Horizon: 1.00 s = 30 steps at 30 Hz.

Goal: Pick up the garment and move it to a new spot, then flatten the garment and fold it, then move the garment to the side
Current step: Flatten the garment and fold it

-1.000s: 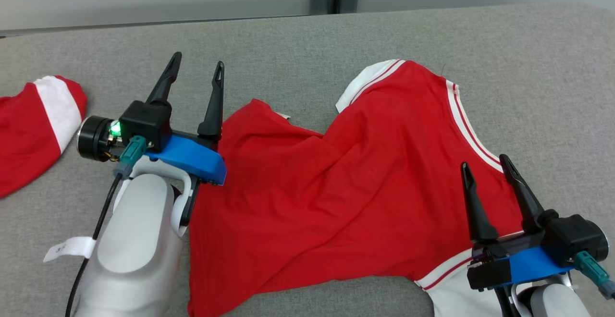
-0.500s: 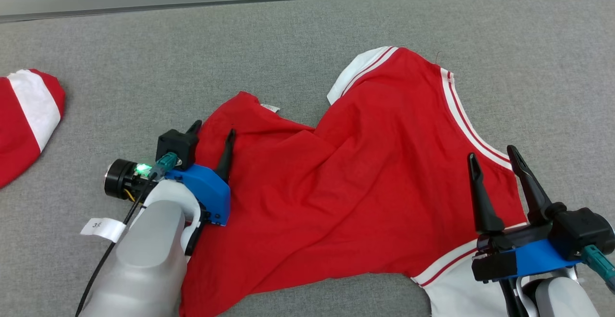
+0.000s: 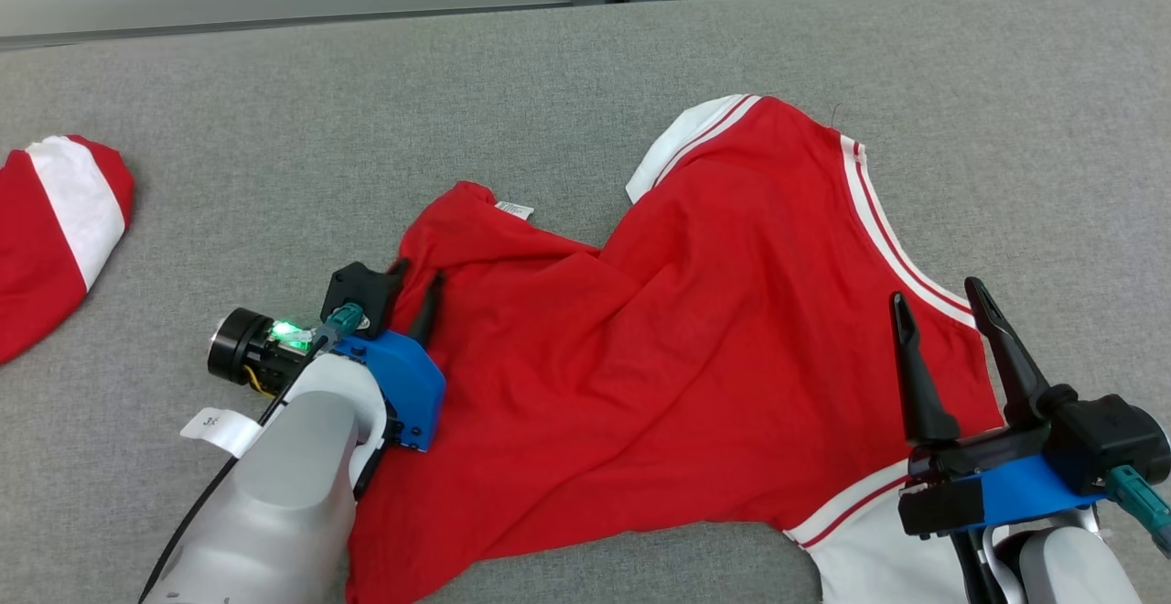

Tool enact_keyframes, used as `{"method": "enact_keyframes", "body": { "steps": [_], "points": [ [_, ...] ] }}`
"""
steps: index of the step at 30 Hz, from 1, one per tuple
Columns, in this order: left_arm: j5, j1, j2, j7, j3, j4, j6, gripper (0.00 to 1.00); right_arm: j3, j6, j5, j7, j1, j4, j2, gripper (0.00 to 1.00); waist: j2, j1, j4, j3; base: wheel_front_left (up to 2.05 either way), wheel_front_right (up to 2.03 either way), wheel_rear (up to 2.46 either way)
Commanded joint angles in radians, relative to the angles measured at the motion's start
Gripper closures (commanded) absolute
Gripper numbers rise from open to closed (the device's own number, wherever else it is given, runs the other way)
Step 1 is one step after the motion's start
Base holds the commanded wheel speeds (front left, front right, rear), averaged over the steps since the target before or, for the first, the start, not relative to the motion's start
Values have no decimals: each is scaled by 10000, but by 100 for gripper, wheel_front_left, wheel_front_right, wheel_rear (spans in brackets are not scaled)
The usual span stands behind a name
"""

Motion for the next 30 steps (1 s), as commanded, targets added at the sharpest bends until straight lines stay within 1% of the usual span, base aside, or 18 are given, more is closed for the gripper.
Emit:
{"method": "enact_keyframes", "body": {
  "steps": [1, 6, 11, 19, 22, 26, 27, 28, 30],
  "points": [
    [59, 5, 115, 60, -137, 222, -3, 100, 16, 1, 51, -38, -73, 17, -29, 0, 0, 0, 3, -17, 0, 0, 0],
    [61, -322, 172, 53, -373, 397, -3, 100, 67, 1, 97, -38, -149, 39, -25, 0, 0, 0, -4, -5, 0, 0, 0],
    [-15, -768, 272, 33, -270, -174, -3, 100, -41, 1, 158, -38, -71, 33, -44, 0, 0, 0, 46, -5, 0, 0, 0],
    [-118, -1771, 909, 30, 188, -1000, -3, 100, -45, 1, 204, -38, -265, -39, -53, 0, 0, 0, -78, 213, 0, 0, 0],
    [-63, -2045, 1141, 28, 217, -1037, -2, 100, -41, 1, 209, -37, -286, -34, -29, 0, 0, 0, -203, 301, 0, 0, 0],
    [-104, -2198, 1255, 28, 244, -960, -2, 100, -30, 1, 218, -38, -350, 13, 36, 0, 0, 0, -353, 391, 0, 0, 0],
    [-117, -2165, 1271, 28, 269, -924, 8, 73, -31, 1, 234, -37, -351, 22, 47, 0, 0, 0, -376, 401, 0, 0, 0],
    [-164, -2103, 1271, 28, 321, -901, 47, 0, -32, 1, 246, -37, -349, 34, 58, 0, 0, 0, -395, 402, 0, 0, 0],
    [-172, -1934, 1274, 29, 377, -970, 85, 0, -51, 1, 253, -37, -339, 63, 75, 0, 0, 0, -411, 369, 0, 0, 0]
  ]
}}
